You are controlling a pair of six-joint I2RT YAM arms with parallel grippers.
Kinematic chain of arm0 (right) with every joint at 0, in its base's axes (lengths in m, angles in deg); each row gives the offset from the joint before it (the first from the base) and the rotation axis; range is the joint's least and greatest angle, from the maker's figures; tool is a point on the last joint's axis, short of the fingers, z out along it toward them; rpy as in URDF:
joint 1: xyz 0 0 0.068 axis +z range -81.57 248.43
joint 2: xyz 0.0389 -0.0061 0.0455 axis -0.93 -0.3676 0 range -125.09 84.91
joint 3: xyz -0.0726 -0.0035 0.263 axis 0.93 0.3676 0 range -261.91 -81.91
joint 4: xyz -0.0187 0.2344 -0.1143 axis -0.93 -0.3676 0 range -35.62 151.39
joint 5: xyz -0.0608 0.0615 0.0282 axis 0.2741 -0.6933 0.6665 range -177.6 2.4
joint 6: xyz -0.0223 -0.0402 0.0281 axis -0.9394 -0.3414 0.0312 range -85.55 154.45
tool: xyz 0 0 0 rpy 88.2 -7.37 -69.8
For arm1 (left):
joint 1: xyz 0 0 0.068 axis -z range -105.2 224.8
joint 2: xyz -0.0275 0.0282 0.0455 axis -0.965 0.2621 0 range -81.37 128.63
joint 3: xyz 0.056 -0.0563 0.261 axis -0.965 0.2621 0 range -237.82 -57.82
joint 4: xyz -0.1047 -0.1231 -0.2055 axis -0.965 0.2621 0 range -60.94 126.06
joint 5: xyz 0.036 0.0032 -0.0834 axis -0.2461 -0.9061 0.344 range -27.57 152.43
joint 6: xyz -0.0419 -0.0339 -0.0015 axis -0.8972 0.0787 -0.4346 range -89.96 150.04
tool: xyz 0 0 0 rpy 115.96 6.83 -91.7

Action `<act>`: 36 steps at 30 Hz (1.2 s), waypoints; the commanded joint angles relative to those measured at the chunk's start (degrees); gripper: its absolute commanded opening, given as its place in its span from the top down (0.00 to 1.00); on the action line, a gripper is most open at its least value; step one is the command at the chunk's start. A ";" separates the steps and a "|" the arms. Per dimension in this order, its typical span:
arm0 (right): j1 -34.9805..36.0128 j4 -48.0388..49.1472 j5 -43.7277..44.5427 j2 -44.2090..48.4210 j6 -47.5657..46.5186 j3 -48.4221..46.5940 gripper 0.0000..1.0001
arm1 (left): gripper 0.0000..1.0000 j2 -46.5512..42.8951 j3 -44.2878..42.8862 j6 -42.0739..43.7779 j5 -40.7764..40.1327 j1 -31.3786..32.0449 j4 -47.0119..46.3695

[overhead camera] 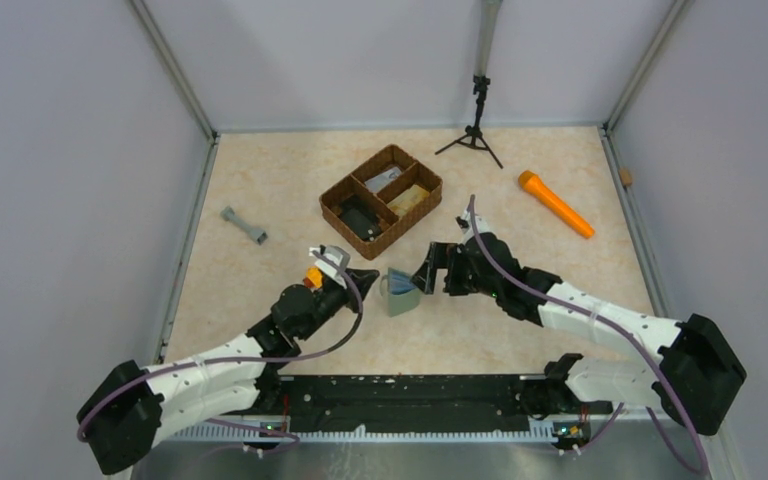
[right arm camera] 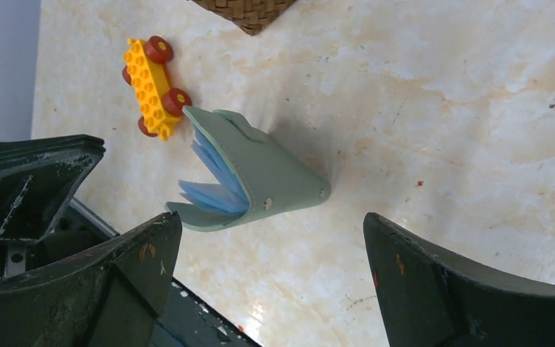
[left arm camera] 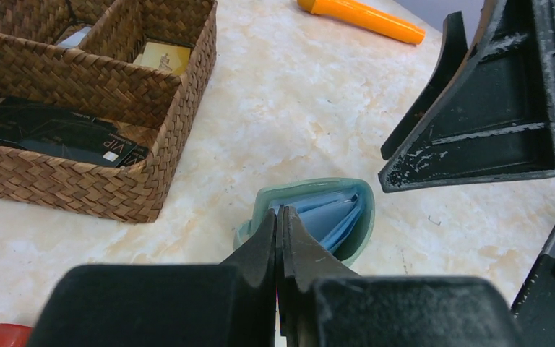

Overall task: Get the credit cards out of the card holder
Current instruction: Place the card holder at the center of the board, then open the card holder at the center of the board.

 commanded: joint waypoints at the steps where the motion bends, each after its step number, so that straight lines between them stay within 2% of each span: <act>1: -0.29 -0.96 -0.28 2.19 -4.26 -1.36 0.01 | 0.98 3.19 -4.21 -0.51 1.10 -0.13 0.60; 2: -0.29 -0.09 -2.61 2.19 -5.23 -1.17 0.01 | 0.88 3.97 -4.78 -0.30 1.26 -0.17 1.45; 4: -0.29 2.27 -6.70 2.37 -6.99 -0.33 0.01 | 0.64 5.35 -5.58 0.46 1.97 -0.14 2.13; 7: -0.29 4.14 -10.27 2.31 -7.83 0.25 0.01 | 0.39 6.21 -6.50 0.93 3.08 -0.17 3.92; 8: -0.27 3.95 -10.49 1.97 -7.53 -0.01 0.01 | 0.34 6.36 -6.66 1.11 2.97 -0.15 4.30; 12: 0.08 1.81 -8.62 0.10 -5.96 -2.09 0.03 | 0.38 7.47 -7.94 2.17 2.55 -0.56 7.79; 15: 0.79 1.76 -6.71 -1.69 -4.80 -3.17 0.11 | 0.46 8.05 -9.84 1.75 0.92 -1.44 11.82; 18: 1.19 0.84 -5.44 -4.20 -3.53 -4.68 0.20 | 0.48 8.37 -10.02 0.27 2.15 -3.61 13.03; 20: 1.55 0.84 -5.00 -5.92 -3.06 -5.41 0.21 | 0.46 8.80 -10.57 -0.39 3.60 -4.63 13.97; 22: 1.74 1.42 -4.92 -6.88 -2.63 -5.78 0.22 | 0.40 9.40 -11.45 -0.64 4.41 -5.48 15.68; 25: 1.89 1.86 -4.54 -7.53 -2.34 -6.11 0.30 | 0.33 10.15 -12.51 -0.72 8.18 -6.46 18.09; 29: 1.89 0.86 -3.58 -7.67 -2.78 -6.40 0.38 | 0.33 11.58 -13.35 -0.68 10.42 -7.23 19.03; 36: 1.88 -2.80 -2.58 -6.77 -4.87 -6.90 0.63 | 0.34 16.46 -16.30 -0.77 12.82 -7.89 21.48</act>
